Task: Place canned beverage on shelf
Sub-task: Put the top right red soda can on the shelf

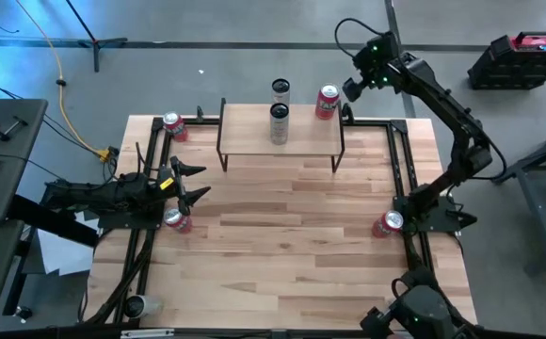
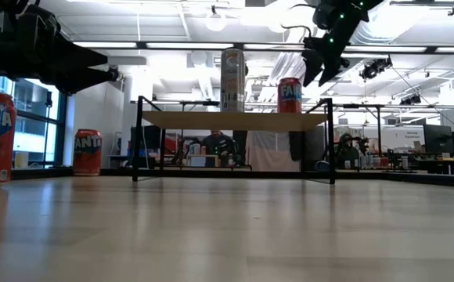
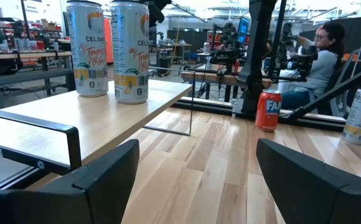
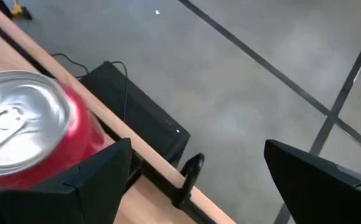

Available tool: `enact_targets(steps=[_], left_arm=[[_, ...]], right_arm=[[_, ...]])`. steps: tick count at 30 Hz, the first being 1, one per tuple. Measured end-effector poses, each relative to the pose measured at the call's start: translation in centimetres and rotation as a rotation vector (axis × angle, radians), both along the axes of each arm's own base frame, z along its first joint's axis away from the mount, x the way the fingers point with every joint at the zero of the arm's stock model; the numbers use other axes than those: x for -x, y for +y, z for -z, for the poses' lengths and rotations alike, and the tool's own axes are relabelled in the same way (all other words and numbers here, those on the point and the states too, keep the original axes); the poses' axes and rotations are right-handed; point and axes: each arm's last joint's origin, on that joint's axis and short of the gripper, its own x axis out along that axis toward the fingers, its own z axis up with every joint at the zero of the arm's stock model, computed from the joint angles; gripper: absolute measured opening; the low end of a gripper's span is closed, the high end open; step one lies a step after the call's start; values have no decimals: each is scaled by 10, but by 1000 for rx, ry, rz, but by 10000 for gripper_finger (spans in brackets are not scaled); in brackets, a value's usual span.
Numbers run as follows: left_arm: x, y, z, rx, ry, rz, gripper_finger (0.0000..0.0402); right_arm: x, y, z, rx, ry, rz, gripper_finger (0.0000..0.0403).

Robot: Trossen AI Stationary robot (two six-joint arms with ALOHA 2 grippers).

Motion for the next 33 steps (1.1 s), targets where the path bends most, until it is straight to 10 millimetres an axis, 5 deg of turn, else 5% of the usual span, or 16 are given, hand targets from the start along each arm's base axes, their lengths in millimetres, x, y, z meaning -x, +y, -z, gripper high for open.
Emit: enact_targets(steps=[33], left_arm=[[0,0,0,0,0,0,314]], right_arm=[[-2,8,-6,-6,-48,-30,351]])
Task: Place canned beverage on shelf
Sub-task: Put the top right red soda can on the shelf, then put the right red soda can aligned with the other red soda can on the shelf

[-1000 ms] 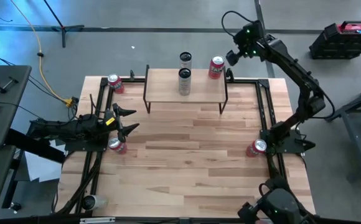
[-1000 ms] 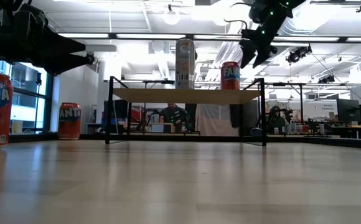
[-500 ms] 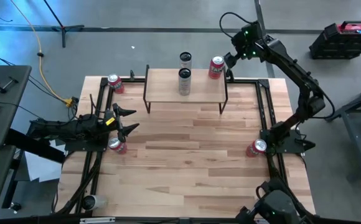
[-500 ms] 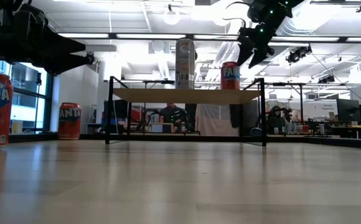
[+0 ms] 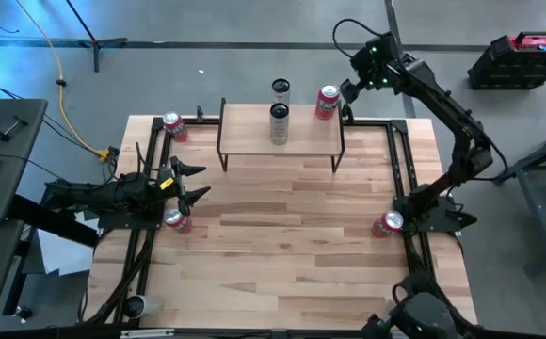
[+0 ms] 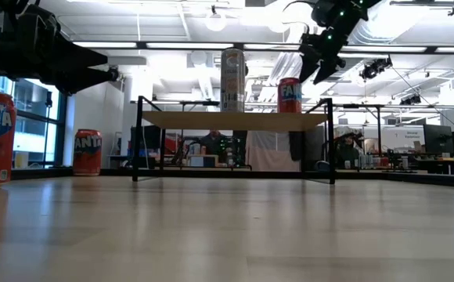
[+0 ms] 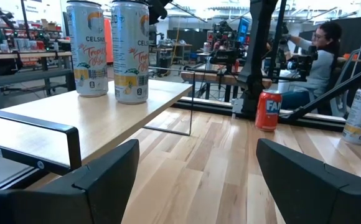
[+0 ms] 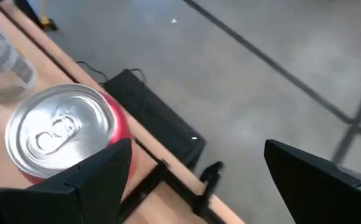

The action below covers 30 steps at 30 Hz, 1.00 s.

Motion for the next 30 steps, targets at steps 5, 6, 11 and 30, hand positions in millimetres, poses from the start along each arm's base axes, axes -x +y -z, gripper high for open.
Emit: enact_targets(steps=[5,6,11,30], left_arm=[[0,0,0,0,0,0,314],[0,0,0,0,0,0,314],[0,0,0,0,0,0,314],[0,0,0,0,0,0,314]], right_arm=[[19,26,-19,11,17,40,351],[22,35,-23,-3,9,39,351],[28,85,-35,-111,-7,-23,351],[54,237,-61,-164,-194,-196,351]])
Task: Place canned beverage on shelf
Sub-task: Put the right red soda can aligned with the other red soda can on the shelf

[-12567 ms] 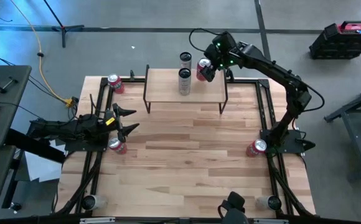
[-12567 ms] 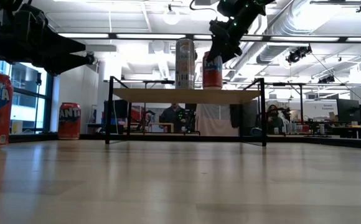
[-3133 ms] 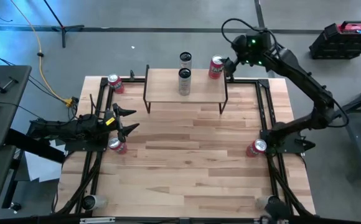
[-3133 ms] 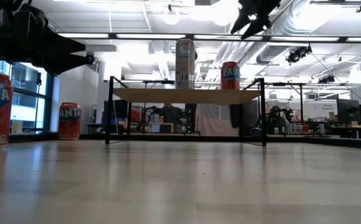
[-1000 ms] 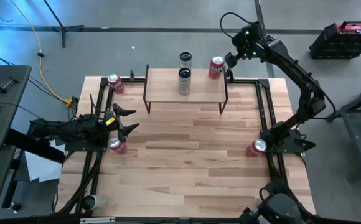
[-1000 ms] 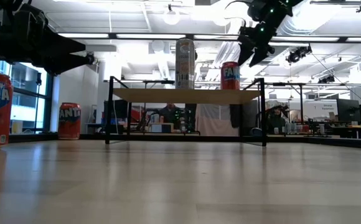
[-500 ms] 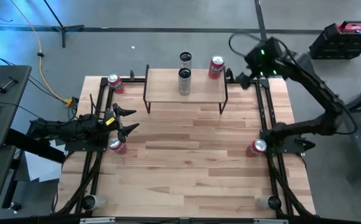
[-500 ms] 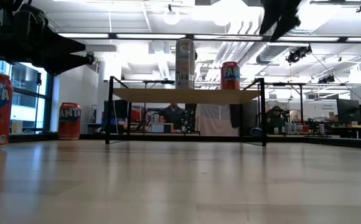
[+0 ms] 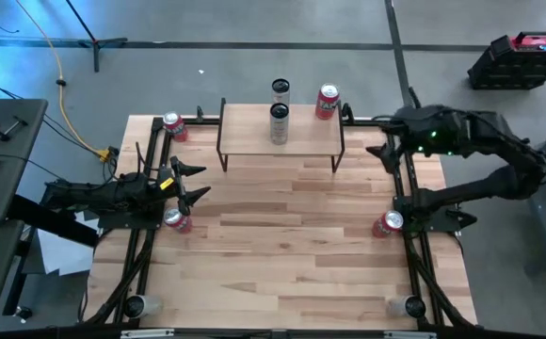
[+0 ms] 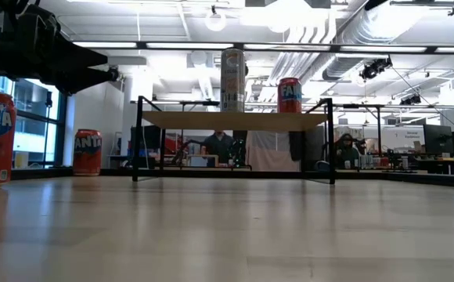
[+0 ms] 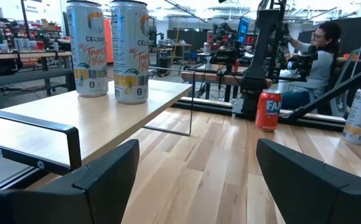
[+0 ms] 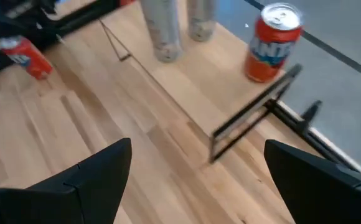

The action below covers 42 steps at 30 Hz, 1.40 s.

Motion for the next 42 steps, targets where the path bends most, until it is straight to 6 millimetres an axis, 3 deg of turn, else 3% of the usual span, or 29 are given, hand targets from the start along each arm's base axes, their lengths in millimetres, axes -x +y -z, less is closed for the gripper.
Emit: enact_targets(steps=[6,11,19,27,33,37,42], left_arm=[[0,0,0,0,0,0,314],[0,0,0,0,0,0,314],[0,0,0,0,0,0,314],[0,0,0,0,0,1,314],[0,0,0,0,0,0,314],[0,0,0,0,1,0,314],[0,0,0,0,0,0,314]], right_arm=[[-34,17,54,-107,76,-33,351],[-58,54,96,-242,74,-160,351],[-62,118,114,-258,131,-264,351],[-57,152,126,-248,217,-348,351],[-34,151,141,-172,421,-247,351],[-21,139,150,-168,561,-133,351],[-21,115,158,-202,671,24,351]])
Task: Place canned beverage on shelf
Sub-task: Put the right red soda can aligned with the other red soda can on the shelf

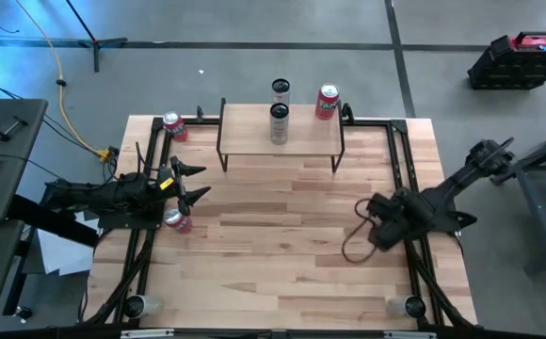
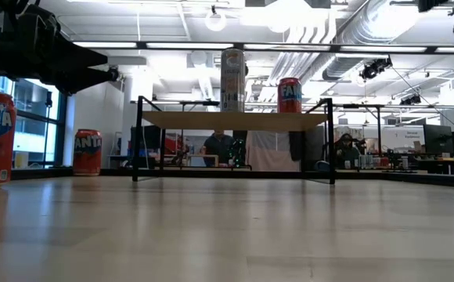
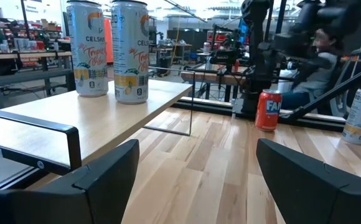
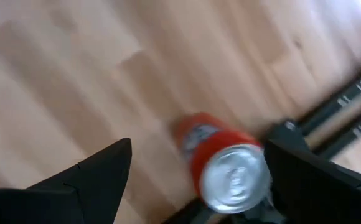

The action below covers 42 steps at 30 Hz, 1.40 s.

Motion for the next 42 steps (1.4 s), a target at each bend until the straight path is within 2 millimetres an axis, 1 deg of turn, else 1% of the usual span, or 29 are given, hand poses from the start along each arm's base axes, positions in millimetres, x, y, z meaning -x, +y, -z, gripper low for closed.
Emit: enact_targets(steps=[3,8,10,13,17,20,22,29,33,35,39,42], left_arm=[[0,0,0,0,0,0,314],[0,0,0,0,0,0,314],[0,0,0,0,0,0,314],[0,0,0,0,0,0,314],[0,0,0,0,0,0,314],[0,0,0,0,0,0,314],[0,0,0,0,0,0,314],[0,0,0,0,0,0,314],[0,0,0,0,0,0,314],[0,0,0,0,0,0,314],[0,0,0,0,0,0,314],[0,0,0,0,0,0,314]], right_arm=[[5,-14,7,19,53,56,351],[17,-31,8,-47,18,105,351],[22,-40,1,-87,-3,168,351],[25,-52,-17,-116,-72,263,351],[23,-62,-41,-86,-187,248,351],[23,-65,-46,-49,-214,238,351],[23,-64,-43,-57,-202,236,351],[25,-59,-18,-87,-82,219,351],[27,-59,-9,-81,-44,215,351],[27,-58,-3,-106,-27,223,351],[21,-53,5,-201,-47,225,351],[19,-49,10,-229,-61,217,351]])
